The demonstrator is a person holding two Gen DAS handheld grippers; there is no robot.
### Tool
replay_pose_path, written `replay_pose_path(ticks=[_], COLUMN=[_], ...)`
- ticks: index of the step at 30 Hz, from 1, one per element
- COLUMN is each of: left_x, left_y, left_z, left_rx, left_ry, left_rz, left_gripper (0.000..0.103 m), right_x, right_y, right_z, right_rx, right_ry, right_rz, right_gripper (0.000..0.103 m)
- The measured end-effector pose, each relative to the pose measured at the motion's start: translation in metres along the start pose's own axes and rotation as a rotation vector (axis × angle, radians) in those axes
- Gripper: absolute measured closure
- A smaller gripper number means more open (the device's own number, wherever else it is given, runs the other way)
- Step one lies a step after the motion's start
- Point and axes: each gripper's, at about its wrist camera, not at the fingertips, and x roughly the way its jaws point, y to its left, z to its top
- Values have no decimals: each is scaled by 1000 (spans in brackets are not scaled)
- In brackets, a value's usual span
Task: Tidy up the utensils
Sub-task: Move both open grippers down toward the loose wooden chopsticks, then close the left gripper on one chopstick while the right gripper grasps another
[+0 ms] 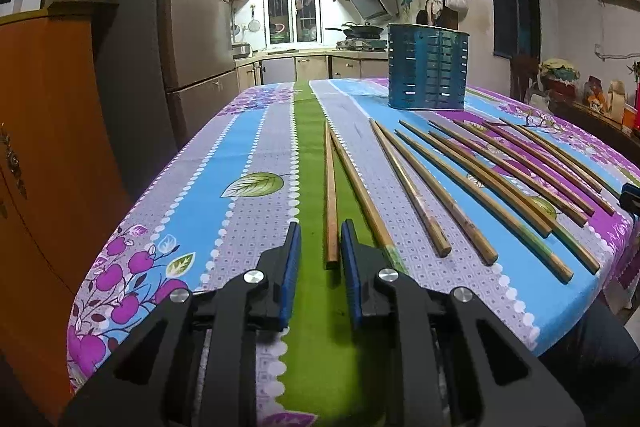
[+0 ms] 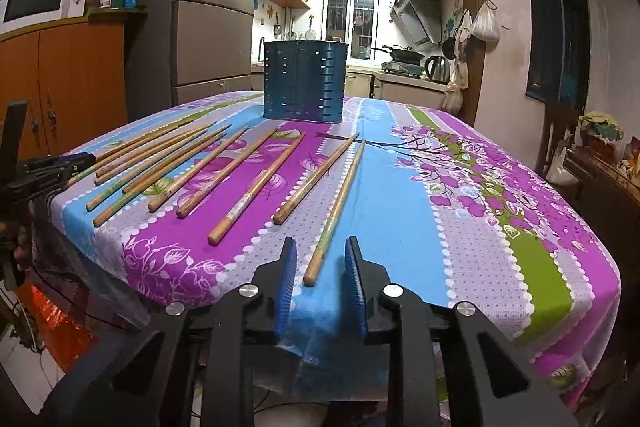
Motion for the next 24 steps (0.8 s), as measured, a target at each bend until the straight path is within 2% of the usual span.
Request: replay_pose_path(ticks=[3, 5, 14, 20, 24], left_x=[0, 0, -2, -22, -39], left_y=[0, 1, 1, 5, 10], left_z=[-1, -2, 1, 27, 55], left_rx=[2, 0, -2, 3, 16], left_ry=[-9, -12, -27, -104, -174], left_rz=[7, 11, 22, 42, 52], left_gripper=[90, 97, 98, 98, 98], right_x=[0, 0, -11, -30, -48], right_y=[0, 1, -6, -21, -30], right_z=[-1, -1, 6, 29, 60], right_rx=[13, 18, 70, 48, 9], right_ry=[-6, -12, -64, -143, -233], right_rz=[4, 8, 11, -28, -46], right_gripper=[79, 92, 94, 95, 96])
